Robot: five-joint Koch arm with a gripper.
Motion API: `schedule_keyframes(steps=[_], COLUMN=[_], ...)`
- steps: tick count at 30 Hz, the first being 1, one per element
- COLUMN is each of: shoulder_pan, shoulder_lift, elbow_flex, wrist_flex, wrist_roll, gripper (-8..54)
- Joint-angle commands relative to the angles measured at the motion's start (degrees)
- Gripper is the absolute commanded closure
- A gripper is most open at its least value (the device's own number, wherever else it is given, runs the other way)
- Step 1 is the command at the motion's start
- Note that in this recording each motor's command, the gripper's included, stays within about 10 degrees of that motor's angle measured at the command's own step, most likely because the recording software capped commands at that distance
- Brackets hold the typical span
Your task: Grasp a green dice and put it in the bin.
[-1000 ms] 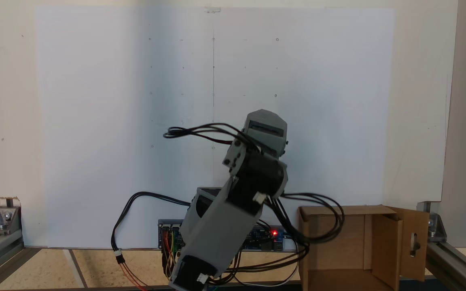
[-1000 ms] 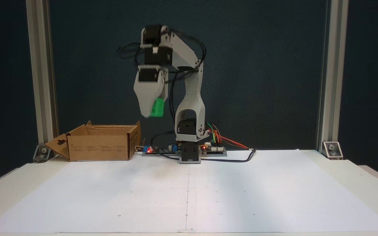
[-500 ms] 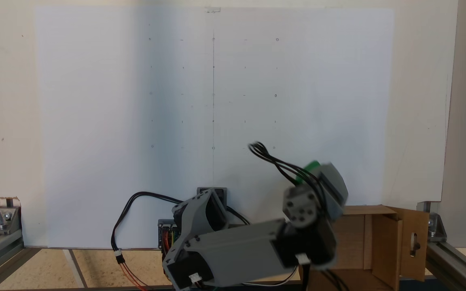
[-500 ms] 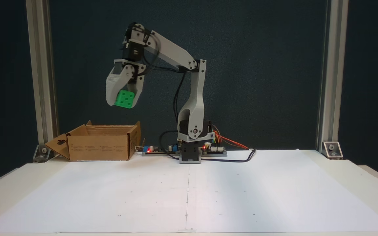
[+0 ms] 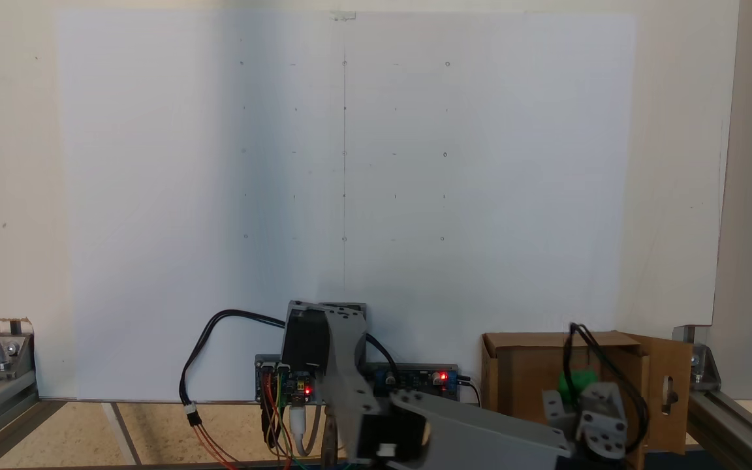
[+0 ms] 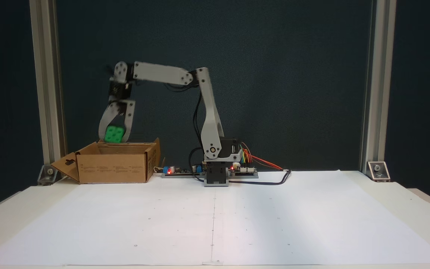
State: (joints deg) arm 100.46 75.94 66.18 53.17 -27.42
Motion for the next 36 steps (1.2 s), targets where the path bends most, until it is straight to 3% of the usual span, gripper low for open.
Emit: schedule_keyframes(steps=[1,10,11,13,14,18,22,36], shoulder_pan=[2.5,4.1,4.2,4.2,4.3,4.3,1.6,-40.2], shoulder_lift=[-1.5,-6.8,-7.0,-7.0,-7.0,-6.2,-1.2,15.5], elbow_flex=[-4.7,-4.5,-4.5,-4.4,-4.4,-4.4,-4.5,-3.7], wrist_flex=[-4.5,-8.9,-8.6,-7.8,-7.8,-5.4,-5.1,-5.8], wrist_roll=[-4.9,-6.8,-6.7,-6.7,-6.6,-6.2,-4.3,30.0], gripper=[34.0,32.6,25.8,21.5,15.2,2.1,2.1,1.1])
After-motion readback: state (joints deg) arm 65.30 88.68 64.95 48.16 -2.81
